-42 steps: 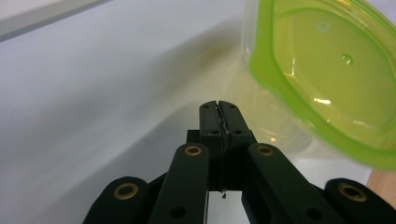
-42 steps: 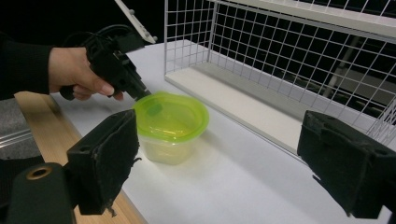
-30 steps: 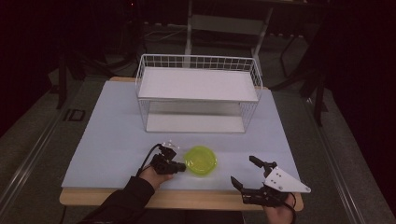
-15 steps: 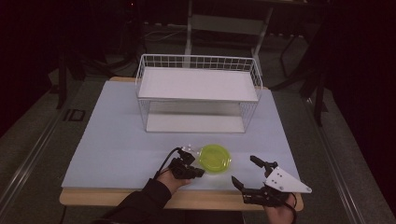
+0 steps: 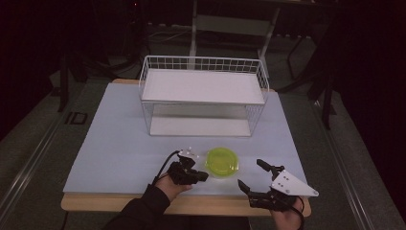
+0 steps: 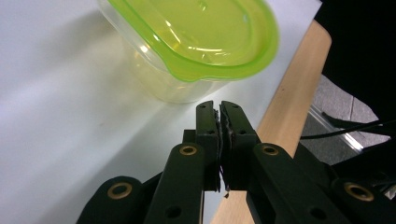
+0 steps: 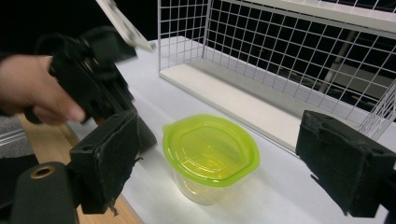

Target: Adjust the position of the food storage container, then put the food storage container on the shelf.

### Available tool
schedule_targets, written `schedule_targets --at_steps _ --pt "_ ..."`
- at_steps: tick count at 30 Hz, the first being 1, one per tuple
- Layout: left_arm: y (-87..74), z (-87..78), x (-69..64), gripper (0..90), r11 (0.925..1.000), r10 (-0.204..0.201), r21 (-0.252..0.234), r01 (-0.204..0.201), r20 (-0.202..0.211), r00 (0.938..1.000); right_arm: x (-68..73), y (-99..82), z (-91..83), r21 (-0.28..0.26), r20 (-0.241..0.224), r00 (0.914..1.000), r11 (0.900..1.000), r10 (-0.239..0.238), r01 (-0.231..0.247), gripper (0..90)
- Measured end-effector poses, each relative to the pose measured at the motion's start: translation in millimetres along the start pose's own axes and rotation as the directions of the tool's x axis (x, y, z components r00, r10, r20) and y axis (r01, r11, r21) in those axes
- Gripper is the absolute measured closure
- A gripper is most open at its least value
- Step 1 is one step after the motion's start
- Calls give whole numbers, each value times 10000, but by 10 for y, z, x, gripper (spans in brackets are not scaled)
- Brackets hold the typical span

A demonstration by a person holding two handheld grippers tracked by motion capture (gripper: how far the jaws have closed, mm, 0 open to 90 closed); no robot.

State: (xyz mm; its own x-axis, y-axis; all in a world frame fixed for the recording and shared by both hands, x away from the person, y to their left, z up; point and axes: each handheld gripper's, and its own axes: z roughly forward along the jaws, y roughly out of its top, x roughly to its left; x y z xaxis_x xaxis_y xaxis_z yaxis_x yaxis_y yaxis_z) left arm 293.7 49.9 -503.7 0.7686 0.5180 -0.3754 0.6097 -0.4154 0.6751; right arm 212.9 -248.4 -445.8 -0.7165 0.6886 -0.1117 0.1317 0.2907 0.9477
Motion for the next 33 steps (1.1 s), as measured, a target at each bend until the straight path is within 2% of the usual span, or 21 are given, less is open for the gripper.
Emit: schedule_targets --at_steps 4,5,6,7,9,13,14,15,16,17,19,21,22,23,24,26,28,29,32,33 --pt "-6 -191 -18 808 9994 219 -251 -218 20 9998 7 -7 18 121 116 9999 9999 -28 26 136" --pt "-6 -191 -18 781 9994 219 -251 -218 20 9998 7 -7 18 121 116 9999 9999 -28 26 136" --pt "5 -295 -47 781 9974 460 -554 -453 105 9989 8 -9 24 207 160 9999 9998 -5 1 138" --pt "15 -341 -63 644 9960 572 -689 -567 51 9984 9 -20 43 342 291 9996 9994 -53 44 138" --pt "34 -433 -95 513 9918 850 -965 -838 82 9963 10 -32 61 477 442 9990 9988 -94 73 139" --pt "55 -593 -143 286 9856 1142 -1265 -1126 54 9934 2 -33 67 516 308 9995 9986 83 -99 138" --pt "46 -660 -149 205 9822 1303 -1408 -1242 352 9908 -2 -28 67 505 279 9995 9986 112 -126 138" --pt "46 -660 -149 137 9822 1303 -1408 -1242 352 9908 -2 -28 67 505 279 9995 9986 112 -126 138" --pt "43 -680 -153 137 9810 1259 -1516 -1207 250 9917 -6 -14 57 536 258 9995 9984 182 -196 138" --pt "36 -740 -159 134 9768 1280 -1739 -1247 76 9917 -11 0 45 470 144 9995 9984 294 -300 137" --pt "33 -783 -169 44 9680 1316 -2131 -1326 -190 9911 -20 35 32 465 26 9991 9980 429 -429 138" --pt "35 -840 -190 28 9575 1466 -2505 -1430 -42 9892 -35 85 20 603 30 9989 9971 463 -464 137" --pt "35 -840 -190 28 9575 1466 -2505 -1430 -42 9892 -35 85 20 603 30 9989 9971 463 -464 137" --pt "50 -880 -223 28 9513 1700 -2616 -1627 51 9854 -46 109 10 535 -17 9988 9974 488 -486 133" --pt "60 -901 -241 28 9479 1820 -2676 -1727 101 9832 -57 148 -7 484 49 9983 9972 572 -574 133" --pt "87 -942 -271 28 9391 2045 -2833 -1945 60 9788 -66 192 -27 648 307 9986 9969 434 -454 131" --pt "125 -979 -282 28 9327 2097 -3009 -1988 42 9778 -86 230 -40 837 516 9982 9959 296 -339 132" --pt "143 -994 -287 28 9259 2157 -3175 -2049 -13 9765 -101 244 -45 922 587 9977 9950 338 -391 132" --pt "218 -1011 -295 29 9234 2281 -3166 -2172 -27 9736 -160 280 -51 1092 589 9959 9911 694 -755 135" --pt "246 -1009 -294 37 9264 2267 -3083 -2163 -21 9740 -180 288 -50 1061 590 9942 9897 898 -957 134"
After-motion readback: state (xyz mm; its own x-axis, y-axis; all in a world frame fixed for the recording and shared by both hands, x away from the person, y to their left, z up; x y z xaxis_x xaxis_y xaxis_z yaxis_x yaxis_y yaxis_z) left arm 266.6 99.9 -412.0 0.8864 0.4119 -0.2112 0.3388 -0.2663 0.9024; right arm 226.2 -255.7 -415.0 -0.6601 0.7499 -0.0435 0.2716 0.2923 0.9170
